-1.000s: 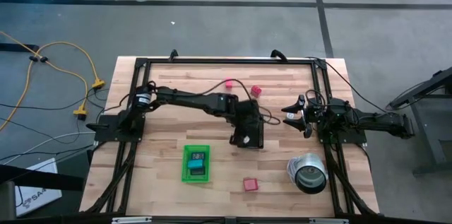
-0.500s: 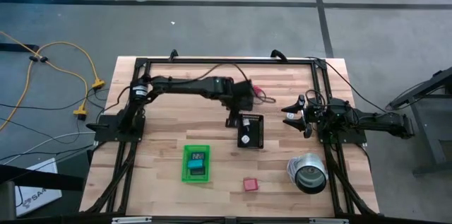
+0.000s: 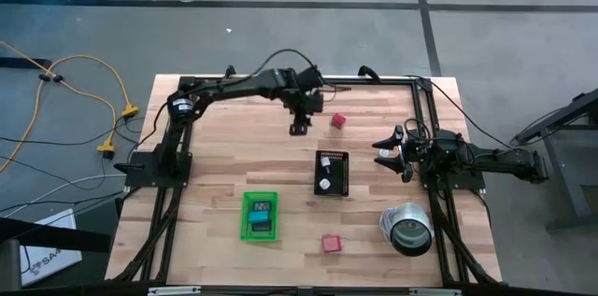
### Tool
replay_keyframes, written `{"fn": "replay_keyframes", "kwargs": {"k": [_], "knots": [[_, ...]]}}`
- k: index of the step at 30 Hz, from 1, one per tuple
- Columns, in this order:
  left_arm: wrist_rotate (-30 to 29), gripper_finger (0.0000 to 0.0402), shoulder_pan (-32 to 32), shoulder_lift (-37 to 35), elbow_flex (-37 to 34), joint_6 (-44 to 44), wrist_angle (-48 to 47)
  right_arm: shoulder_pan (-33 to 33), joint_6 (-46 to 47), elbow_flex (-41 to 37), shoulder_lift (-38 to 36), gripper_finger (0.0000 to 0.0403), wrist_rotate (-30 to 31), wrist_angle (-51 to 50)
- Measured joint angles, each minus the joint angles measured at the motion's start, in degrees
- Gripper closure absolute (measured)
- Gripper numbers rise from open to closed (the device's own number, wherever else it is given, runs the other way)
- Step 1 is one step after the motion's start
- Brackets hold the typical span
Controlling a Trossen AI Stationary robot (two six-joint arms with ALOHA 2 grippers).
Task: Pick & Place Office items
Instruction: Put the orange charger adapter into the black bin
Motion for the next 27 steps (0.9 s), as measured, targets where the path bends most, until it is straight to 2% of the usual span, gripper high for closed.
{"fn": "replay_keyframes", "kwargs": {"k": [12, 21, 27], "knots": [[0.7, 0.0202, 4.4, 1.1, 0.0, -1.0, 0.6, 0.0, 0.0, 0.0, 0.0, 0.0155, 0.0, 0.0], [1.0, 0.0103, 6.8, 2.6, 0.0, 0.3, 1.1, 0.0, 0.0, 0.0, 0.0, 0.0155, 0.0, 0.0], [3.3, 0.0064, 8.9, 4.0, 0.0, 1.2, 1.6, 0.0, 0.0, 0.0, 0.0, 0.0155, 0.0, 0.0]]}}
